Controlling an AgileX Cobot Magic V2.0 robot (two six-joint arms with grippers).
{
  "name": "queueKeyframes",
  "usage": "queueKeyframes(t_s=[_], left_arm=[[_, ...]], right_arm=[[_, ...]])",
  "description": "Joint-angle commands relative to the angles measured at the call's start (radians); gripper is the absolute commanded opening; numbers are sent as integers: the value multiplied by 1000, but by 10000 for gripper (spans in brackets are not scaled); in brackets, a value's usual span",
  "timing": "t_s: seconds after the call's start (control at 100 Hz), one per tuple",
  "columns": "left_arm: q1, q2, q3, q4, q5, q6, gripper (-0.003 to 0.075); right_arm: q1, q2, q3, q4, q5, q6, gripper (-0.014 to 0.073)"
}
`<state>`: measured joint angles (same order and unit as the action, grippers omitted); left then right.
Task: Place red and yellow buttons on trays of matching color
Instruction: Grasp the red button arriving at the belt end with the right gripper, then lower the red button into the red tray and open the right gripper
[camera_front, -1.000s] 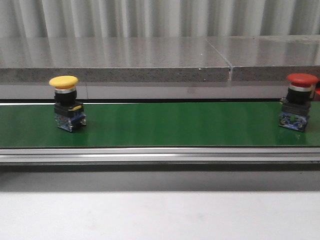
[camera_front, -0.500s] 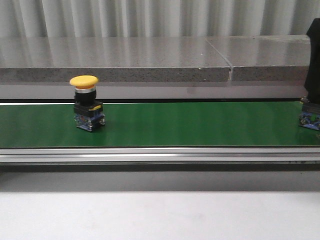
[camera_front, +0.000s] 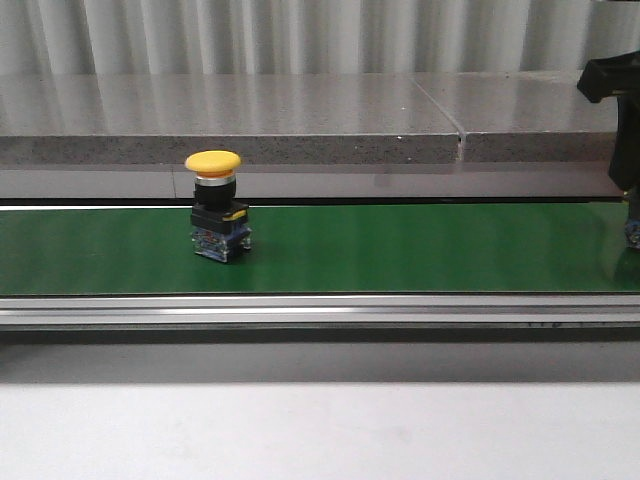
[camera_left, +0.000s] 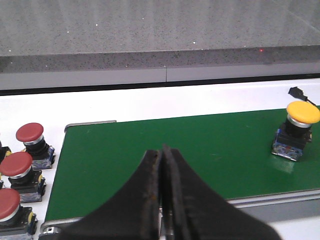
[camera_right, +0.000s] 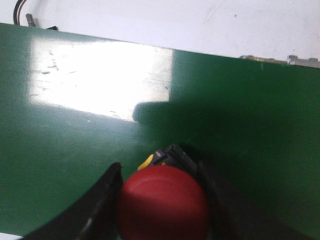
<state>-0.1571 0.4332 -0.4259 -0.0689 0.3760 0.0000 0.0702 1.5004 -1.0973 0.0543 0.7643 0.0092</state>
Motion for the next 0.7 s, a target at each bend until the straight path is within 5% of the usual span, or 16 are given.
queueKeyframes(t_s=[0.0, 0.47, 0.69], left_arm=[[-6, 3, -25, -8, -76, -7, -20], [-6, 3, -25, -8, -76, -7, -20], [-6, 3, -25, -8, -76, -7, -20]], right_arm=[[-17, -32, -66, -18, -10, -4, 91], [-403, 6, -279, -17, 19, -9, 91], [-490, 108, -279, 7, -71, -9, 91]])
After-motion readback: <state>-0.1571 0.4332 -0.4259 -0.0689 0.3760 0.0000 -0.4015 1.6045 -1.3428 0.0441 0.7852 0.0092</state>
